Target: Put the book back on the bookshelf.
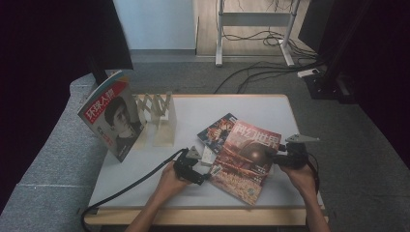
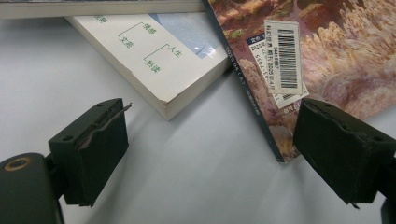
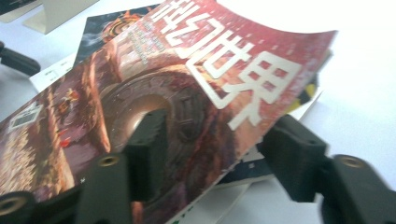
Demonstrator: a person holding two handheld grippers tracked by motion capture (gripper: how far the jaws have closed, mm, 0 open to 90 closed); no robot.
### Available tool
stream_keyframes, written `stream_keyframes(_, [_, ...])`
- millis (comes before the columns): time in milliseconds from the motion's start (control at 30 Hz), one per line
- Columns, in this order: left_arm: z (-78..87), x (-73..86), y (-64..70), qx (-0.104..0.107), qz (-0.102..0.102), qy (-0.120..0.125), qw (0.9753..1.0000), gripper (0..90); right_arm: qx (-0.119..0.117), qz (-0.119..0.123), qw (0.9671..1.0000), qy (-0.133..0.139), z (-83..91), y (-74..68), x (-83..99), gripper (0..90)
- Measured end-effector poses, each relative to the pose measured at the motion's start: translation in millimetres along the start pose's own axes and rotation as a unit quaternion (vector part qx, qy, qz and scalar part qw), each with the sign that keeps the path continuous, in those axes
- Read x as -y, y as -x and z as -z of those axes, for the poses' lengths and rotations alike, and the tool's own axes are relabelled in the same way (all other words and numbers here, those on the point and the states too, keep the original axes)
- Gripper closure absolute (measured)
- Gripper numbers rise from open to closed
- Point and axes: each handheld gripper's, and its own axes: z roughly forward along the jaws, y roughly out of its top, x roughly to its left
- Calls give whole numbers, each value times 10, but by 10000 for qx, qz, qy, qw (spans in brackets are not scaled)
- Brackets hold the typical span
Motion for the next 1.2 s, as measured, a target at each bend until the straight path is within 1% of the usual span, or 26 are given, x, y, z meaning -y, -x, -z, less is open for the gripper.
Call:
stream_keyframes(67, [2,3,-3,33,13,7,10000,107,52,18,10000,18,-3,16,-23,489])
stream_keyframes(100, [2,3,-3,33,13,7,10000,113,52,18,10000,18,-3,16,-23,489])
stream_keyframes(133, [3,4,-3,34,11,9,10000,113,74,26,10000,34,-6,21,-37,514])
stream_keyframes(167, [3,5,0,26,17,16,10000,113,109,55,9999,41,-6,27,-68,567])
stream_keyframes(267, [4,6,0,26,10,18,10000,113,144,99,9998,74,6,20,-117,653])
stream_keyframes(367, [6,7,4,12,-1,24,10000,113,86,127,9998,142,32,6,-157,711])
stream_keyframes(467, [7,8,9,-4,-10,32,10000,113,70,169,9997,154,46,-8,-178,728])
stream_keyframes(533, [10,8,17,-30,-58,51,10000,114,47,200,9997,140,60,-26,-208,747])
stream_keyframes(633, [14,10,24,-36,-116,67,9999,118,-25,206,9995,246,88,-50,-242,766])
stream_keyframes(767, [18,11,28,-48,-128,77,9999,125,-36,343,9988,343,119,-117,-302,783])
stream_keyframes(933, [21,6,18,8,-163,59,9998,127,-99,491,9976,479,168,-190,-363,792])
stream_keyframes(1000, [25,-14,19,36,-277,-24,9996,124,-122,554,9969,544,191,-220,-384,793])
stream_keyframes(1067, [28,-49,30,-25,-364,-100,9993,112,-146,619,9962,602,214,-252,-406,793])
stream_keyframes(1100, [35,-59,30,-1,-381,-37,9993,112,-150,660,9957,629,225,-267,-417,793])
stream_keyframes(1133, [49,-71,15,97,-325,36,9994,120,-155,687,9954,646,236,-281,-428,794])
stream_keyframes(1167, [49,-71,15,97,-325,36,9994,120,-167,717,9951,666,247,-294,-440,794])
stream_keyframes(1200, [65,-87,-8,196,-237,121,9995,123,-175,744,9947,689,257,-309,-451,794])
